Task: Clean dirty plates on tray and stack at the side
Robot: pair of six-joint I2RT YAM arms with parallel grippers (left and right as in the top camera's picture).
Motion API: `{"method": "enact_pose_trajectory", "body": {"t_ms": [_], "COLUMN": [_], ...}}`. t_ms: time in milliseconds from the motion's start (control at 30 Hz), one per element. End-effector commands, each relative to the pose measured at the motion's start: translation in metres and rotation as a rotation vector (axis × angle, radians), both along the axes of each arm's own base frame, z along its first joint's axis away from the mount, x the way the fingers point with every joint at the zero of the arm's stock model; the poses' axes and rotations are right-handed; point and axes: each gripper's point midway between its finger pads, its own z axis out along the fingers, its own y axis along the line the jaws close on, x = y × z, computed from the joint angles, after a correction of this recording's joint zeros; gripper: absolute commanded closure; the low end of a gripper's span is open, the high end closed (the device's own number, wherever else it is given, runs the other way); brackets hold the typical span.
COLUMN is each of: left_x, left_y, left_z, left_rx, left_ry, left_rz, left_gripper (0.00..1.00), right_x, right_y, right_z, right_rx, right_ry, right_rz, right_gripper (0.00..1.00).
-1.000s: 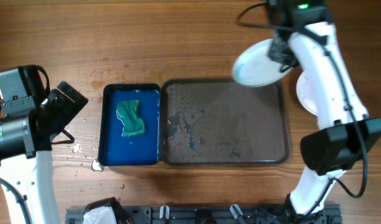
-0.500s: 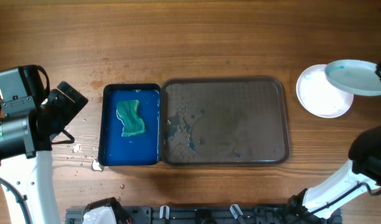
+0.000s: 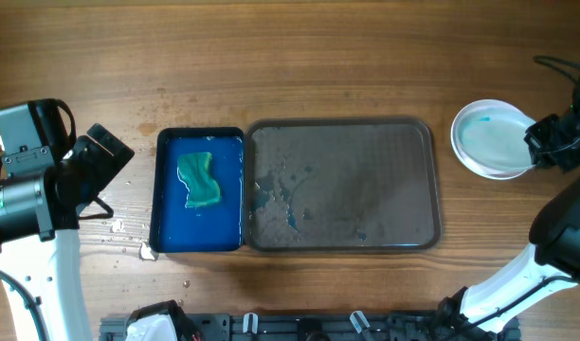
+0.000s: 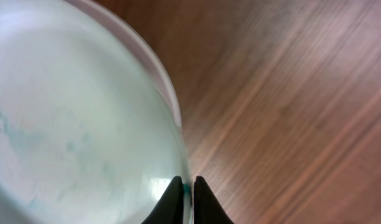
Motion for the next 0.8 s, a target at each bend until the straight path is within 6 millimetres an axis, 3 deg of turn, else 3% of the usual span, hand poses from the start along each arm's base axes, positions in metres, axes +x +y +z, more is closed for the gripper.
{"method": "enact_pose_trajectory", "body": {"t_ms": [0,33,67,200,300,367,500,533,767], "left_x": [-0.002,-0.002,-0.002,-0.002,-0.002,-0.002,-0.002,-0.002,-0.002], "left_y": [0.004,0.004,0.004,0.004,0.004,0.004,0.004,0.004,0.004], "left_z": [0.002,0.002,0.002,0.002,0.002,0.002,0.002,0.002,0.002], "left_rx": [0.015,0.015,0.015,0.015,0.015,0.015,0.015,0.015,0.015], "left_ry": [-0.004,-0.004,-0.004,-0.004,-0.004,-0.004,-0.004,-0.004,-0.004], "left_rz": [0.016,0.016,0.016,0.016,0.016,0.016,0.016,0.016,0.016], "left_gripper": [0.0,0.0,0.0,0.0,0.0,0.0,0.0,0.0,0.0], "right_x": [0.02,0.027,0.031,0.043,0.058,0.068,0.083,0.084,0.055], "right_y": [0.019,0.025,0.029,0.046,0.057,0.065,0.091,0.104,0.159], "right_z": [0.002,0.002,0.003,0.01,0.03,0.051,0.113,0.143,0.231], "right_rx": [0.11,0.143,0.167,0.232,0.216,0.179,0.045,-0.02,-0.164], "right_ry": [-0.108,-0.145,-0.165,-0.23,-0.285,-0.333,-0.489,-0.55,-0.737], "right_rz": [0.1,0.141,0.164,0.239,0.333,0.402,0.583,0.651,0.878], "right_gripper": [0.54,0.37,0.34,0.27,0.25,0.26,0.25,0.26,0.25]}}
